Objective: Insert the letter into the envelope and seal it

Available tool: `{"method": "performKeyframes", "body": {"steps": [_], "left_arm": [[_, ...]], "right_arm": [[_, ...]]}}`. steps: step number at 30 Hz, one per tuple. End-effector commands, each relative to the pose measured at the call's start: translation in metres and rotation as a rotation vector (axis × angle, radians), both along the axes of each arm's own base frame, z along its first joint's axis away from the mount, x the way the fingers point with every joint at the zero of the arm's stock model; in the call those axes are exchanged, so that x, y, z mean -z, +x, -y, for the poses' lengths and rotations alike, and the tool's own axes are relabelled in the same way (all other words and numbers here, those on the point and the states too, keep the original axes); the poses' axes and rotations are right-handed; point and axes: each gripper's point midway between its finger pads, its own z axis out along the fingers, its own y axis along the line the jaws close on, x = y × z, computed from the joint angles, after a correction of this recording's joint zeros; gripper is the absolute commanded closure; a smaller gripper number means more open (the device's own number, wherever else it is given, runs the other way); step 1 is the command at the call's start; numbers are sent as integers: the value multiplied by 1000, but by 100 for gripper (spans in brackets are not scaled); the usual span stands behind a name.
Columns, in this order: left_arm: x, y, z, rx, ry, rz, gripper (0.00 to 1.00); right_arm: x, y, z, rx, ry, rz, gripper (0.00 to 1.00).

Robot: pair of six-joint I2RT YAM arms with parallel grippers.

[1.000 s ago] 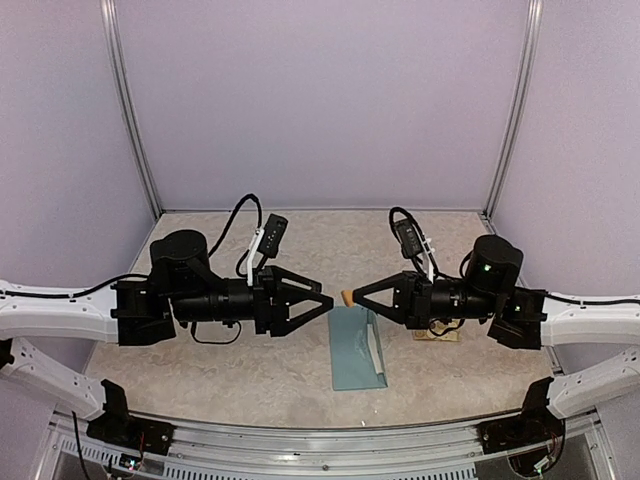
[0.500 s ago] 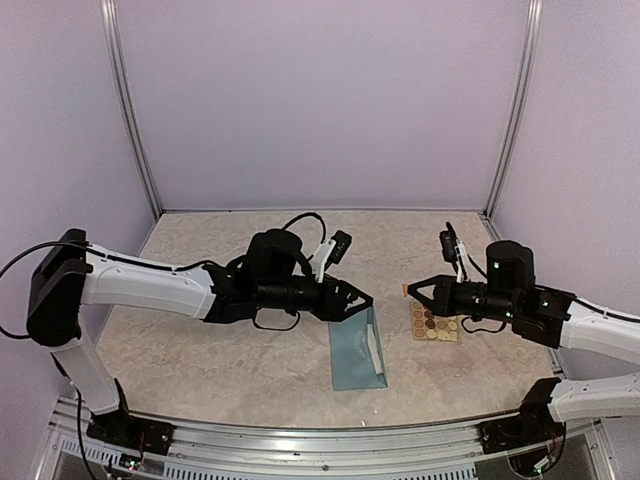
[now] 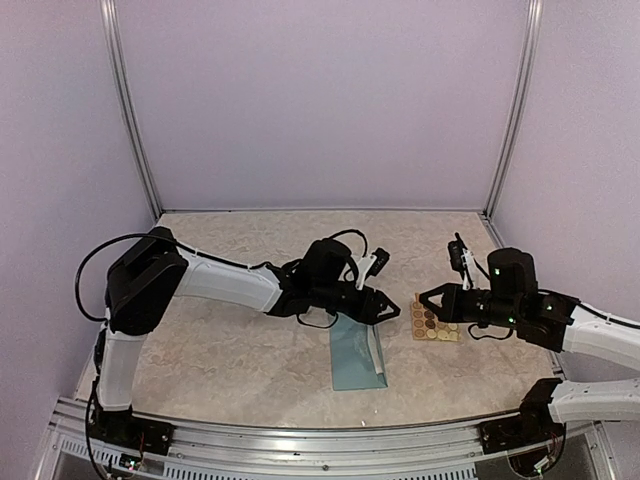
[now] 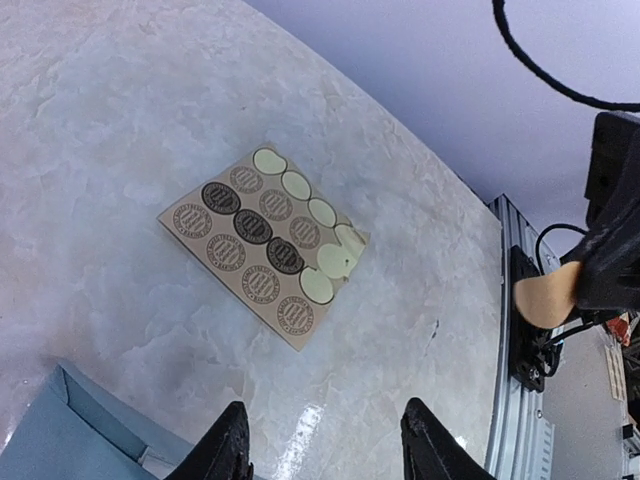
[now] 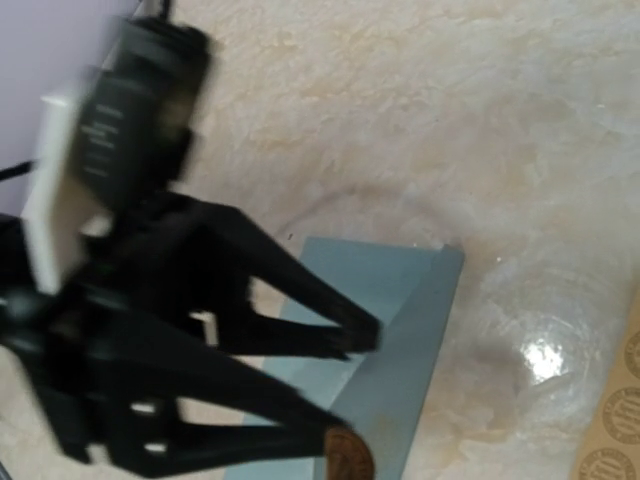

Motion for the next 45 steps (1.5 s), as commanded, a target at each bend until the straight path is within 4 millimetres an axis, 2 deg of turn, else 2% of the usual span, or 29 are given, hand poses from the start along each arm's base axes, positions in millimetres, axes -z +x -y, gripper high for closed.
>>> {"method": "performKeyframes", "body": {"steps": [1, 6, 11, 21, 28, 32, 35, 40, 45], "left_arm": [[34, 6, 1, 23, 74, -20, 52], [76, 11, -19, -16, 197, -33, 52], [102, 5, -44, -47, 269, -54, 53], [125, -12, -104, -167, 392, -86, 56], [117, -17, -153, -306, 468, -76, 56], [109, -32, -173, -336, 462, -107, 56], [111, -45, -191, -363, 473, -145, 56], [97, -70, -197, -347, 433, -180, 56], [84, -93, -188, -302, 406, -179, 56]], "right_arm": [[3, 1, 5, 17, -12, -9, 100], [3, 2, 2, 7, -3, -15, 100], [6, 1, -3, -17, 9, -22, 100], [9, -8, -23, -148, 28, -25, 100], [13, -11, -28, -178, 25, -43, 100], [7, -15, -37, -219, 43, -16, 100], [5, -22, -47, -271, 33, 5, 100], [10, -38, -71, -362, -18, 25, 100], [14, -46, -93, -416, -46, 30, 100]]}}
